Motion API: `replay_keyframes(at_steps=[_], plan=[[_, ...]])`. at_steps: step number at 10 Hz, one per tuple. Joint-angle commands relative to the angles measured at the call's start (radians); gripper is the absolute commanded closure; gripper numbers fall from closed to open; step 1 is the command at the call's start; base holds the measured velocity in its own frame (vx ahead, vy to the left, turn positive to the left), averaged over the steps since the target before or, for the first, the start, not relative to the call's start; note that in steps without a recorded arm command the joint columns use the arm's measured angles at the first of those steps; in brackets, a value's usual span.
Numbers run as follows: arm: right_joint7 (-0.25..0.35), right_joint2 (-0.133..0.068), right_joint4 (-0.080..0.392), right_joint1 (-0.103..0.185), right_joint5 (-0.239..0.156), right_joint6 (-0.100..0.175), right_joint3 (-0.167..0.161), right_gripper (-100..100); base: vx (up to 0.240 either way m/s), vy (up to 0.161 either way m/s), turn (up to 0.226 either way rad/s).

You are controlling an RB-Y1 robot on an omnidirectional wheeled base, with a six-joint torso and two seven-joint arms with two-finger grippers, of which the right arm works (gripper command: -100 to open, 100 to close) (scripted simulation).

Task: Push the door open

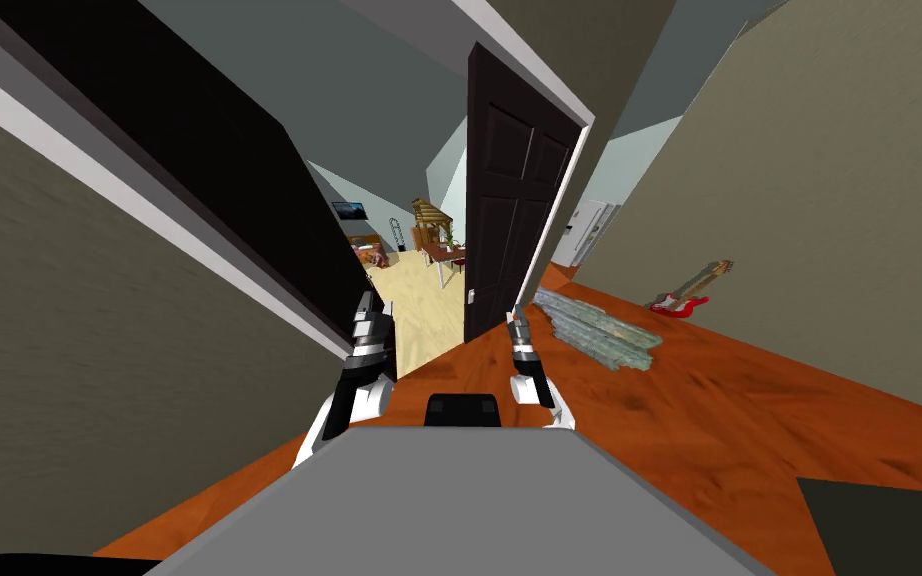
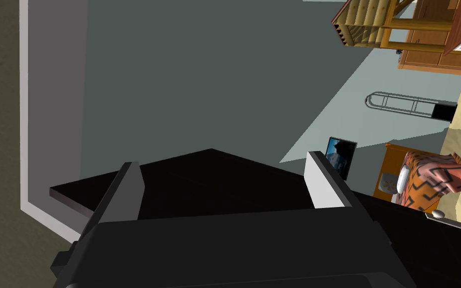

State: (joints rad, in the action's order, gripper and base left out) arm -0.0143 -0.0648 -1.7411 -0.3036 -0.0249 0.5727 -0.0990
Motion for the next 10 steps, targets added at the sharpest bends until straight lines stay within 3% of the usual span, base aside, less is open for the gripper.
replay_keyframes(at_steps=[1, 3, 4, 9, 10], plan=[[0.0, -0.004, 0.05, 0.021, -0.007, 0.012, -0.01, -100, 0.095, -0.078, 0.122], [0.0, -0.007, 0.095, 0.033, -0.011, 0.018, -0.016, -100, 0.063, -0.041, 0.073], [0.0, -0.007, 0.095, 0.033, -0.011, 0.018, -0.016, -100, 0.04, -0.021, 0.049], [0.002, -0.02, 0.26, 0.092, -0.032, 0.051, -0.045, -100, 0.07, -0.063, 0.134], [0.002, -0.02, 0.268, 0.092, -0.032, 0.051, -0.045, -100, 0.061, -0.054, 0.043]])
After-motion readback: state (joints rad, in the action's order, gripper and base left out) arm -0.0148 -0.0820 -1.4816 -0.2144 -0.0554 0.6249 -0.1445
